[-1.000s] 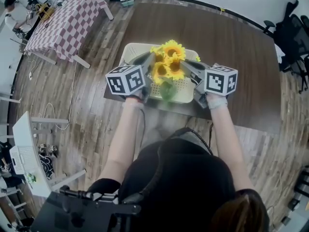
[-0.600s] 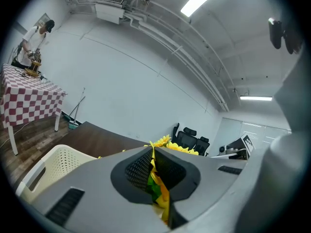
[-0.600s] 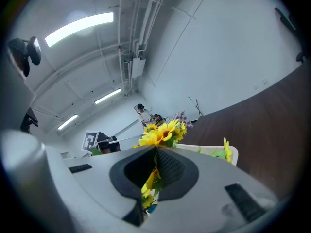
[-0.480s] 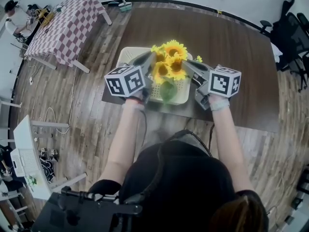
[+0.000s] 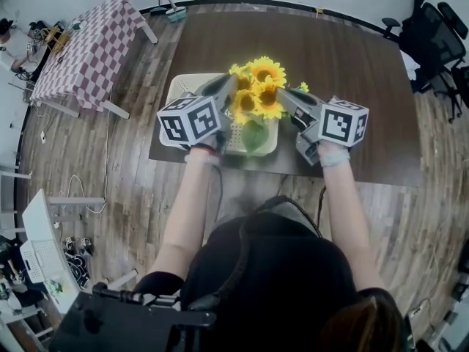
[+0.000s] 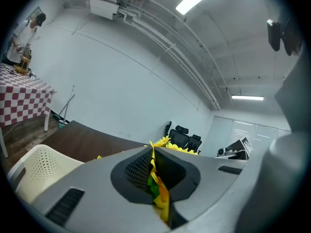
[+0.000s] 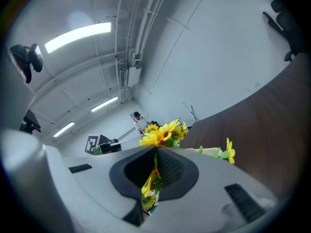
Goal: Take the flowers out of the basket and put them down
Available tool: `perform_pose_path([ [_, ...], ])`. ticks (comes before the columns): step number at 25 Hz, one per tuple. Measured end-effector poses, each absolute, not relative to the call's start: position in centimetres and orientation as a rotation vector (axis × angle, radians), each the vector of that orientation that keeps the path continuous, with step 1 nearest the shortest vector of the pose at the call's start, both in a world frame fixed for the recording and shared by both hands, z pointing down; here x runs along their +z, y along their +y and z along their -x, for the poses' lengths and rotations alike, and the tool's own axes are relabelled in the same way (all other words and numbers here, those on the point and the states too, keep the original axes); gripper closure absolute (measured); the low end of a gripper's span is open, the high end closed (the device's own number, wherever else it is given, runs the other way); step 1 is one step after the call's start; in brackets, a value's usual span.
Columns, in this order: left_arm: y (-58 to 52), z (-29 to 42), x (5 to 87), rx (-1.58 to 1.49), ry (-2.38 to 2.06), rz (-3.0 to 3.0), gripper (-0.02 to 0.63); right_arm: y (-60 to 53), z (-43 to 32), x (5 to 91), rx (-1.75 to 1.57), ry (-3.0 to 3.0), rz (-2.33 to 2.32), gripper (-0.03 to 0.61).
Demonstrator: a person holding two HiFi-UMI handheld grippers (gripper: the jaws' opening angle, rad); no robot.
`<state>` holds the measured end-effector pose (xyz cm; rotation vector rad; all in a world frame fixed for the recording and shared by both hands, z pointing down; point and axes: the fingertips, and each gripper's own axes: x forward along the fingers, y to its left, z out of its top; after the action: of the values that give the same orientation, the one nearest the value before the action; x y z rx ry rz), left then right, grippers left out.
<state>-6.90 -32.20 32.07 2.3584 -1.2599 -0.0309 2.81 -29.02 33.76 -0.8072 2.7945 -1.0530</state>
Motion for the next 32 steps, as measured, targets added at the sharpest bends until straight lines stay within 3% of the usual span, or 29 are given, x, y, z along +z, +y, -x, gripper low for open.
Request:
perform_pose_path([
  [17, -33.2, 2.7, 32.0, -0.009, -1.067, -2.446, 0.611, -28.6, -6.3, 33.7, -1.037, 2.675, 0.991, 0.575],
  [29, -30.7, -12.0, 34.7, 0.058, -0.964, -2.514, 0.612, -25.8, -20.9, 36.9, -1.014, 2.56, 1.077, 0.575],
  [32, -30.9, -11.4, 33.9, 0.062, -0.922, -2.509, 0.612, -25.8, -20.1, 35.9, -1.029, 2.536, 1.107, 0.575],
])
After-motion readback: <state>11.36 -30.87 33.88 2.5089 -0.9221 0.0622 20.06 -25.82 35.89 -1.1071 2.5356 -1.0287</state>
